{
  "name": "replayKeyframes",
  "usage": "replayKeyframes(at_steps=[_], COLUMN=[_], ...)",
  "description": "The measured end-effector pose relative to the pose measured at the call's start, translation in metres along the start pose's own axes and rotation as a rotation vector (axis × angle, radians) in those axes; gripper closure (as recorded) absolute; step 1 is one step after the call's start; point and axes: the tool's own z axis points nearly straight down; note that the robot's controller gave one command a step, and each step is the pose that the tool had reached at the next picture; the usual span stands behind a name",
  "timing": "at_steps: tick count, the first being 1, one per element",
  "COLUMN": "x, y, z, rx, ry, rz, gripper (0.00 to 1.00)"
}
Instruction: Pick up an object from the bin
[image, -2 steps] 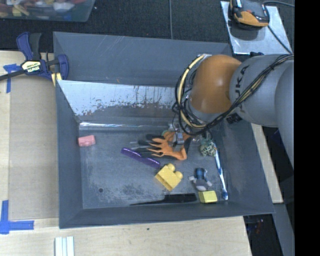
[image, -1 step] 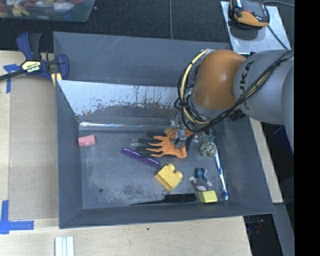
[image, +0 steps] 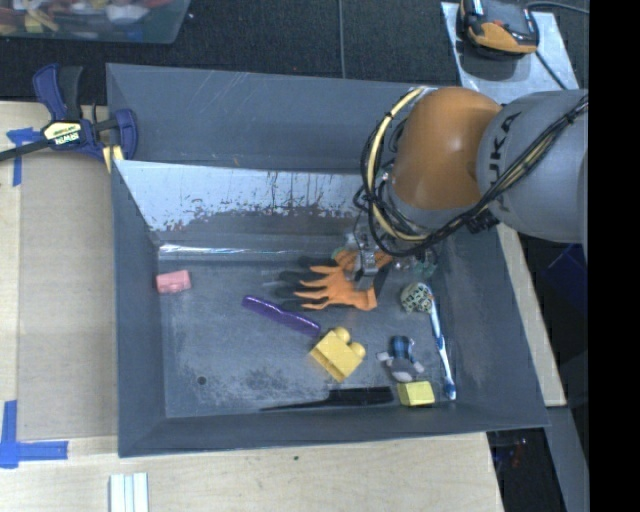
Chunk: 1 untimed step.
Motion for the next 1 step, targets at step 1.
replayKeyframes(at_steps=[1], x=[-0.0013], y=[-0.0001], z=[-0.0140], rx=[0.000], ry=[-0.005], rz=[0.001], gripper=[1.00])
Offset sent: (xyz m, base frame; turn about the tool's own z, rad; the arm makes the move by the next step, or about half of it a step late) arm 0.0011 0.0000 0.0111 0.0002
